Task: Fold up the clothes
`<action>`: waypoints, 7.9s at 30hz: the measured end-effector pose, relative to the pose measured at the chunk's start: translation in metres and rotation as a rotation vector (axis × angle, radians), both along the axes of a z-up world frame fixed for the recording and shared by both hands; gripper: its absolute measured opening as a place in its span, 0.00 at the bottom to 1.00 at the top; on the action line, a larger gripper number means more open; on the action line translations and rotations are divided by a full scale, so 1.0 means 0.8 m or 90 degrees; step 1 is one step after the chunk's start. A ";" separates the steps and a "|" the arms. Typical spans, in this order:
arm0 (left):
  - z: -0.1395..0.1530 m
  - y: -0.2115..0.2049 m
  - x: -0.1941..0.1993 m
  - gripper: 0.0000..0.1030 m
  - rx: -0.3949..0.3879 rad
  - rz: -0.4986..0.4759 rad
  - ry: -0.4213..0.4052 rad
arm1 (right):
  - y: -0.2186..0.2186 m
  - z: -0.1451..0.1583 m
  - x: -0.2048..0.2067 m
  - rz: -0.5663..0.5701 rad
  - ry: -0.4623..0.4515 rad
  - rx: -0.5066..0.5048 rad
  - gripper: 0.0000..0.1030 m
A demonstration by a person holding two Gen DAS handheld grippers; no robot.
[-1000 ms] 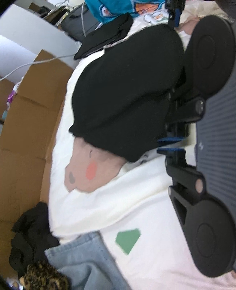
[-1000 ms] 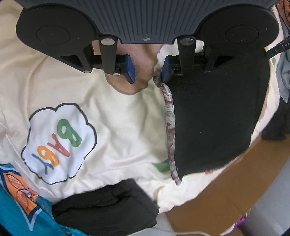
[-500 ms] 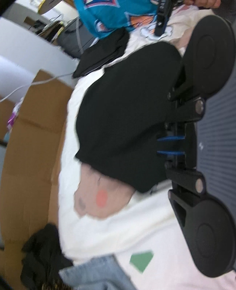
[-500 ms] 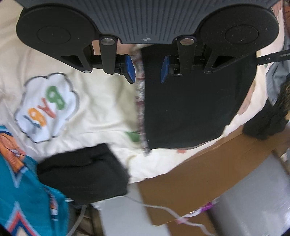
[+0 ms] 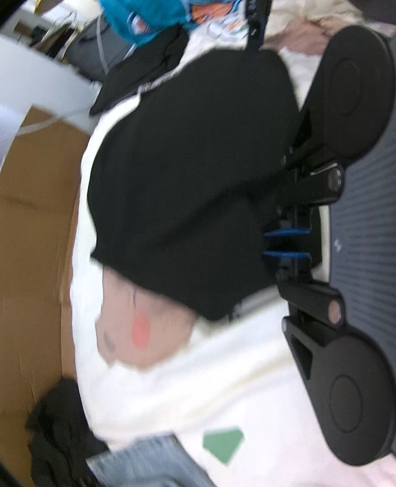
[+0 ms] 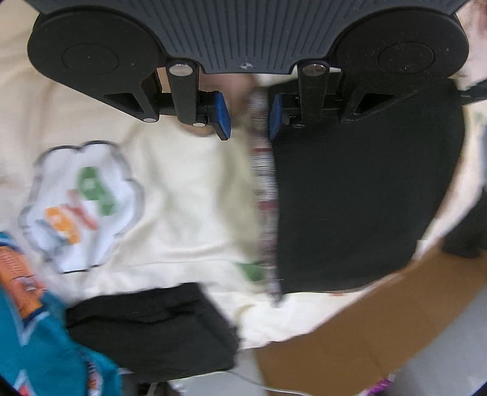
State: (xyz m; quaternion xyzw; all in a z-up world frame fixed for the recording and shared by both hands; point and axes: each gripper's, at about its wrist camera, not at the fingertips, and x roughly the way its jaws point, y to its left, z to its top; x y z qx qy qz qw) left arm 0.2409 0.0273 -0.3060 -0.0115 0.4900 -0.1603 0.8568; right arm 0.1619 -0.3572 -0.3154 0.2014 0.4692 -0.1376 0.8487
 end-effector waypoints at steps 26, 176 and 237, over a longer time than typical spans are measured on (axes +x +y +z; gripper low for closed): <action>0.069 0.041 -0.070 0.29 -0.048 0.104 -0.012 | 0.030 0.049 -0.073 0.014 -0.133 0.166 0.46; -0.036 0.038 -0.045 0.60 -0.103 -0.082 -0.045 | -0.013 -0.085 -0.036 -0.248 -0.140 0.434 0.40; -0.030 -0.029 -0.080 0.66 -0.010 -0.125 -0.019 | -0.055 -0.057 -0.019 -0.208 -0.103 0.345 0.28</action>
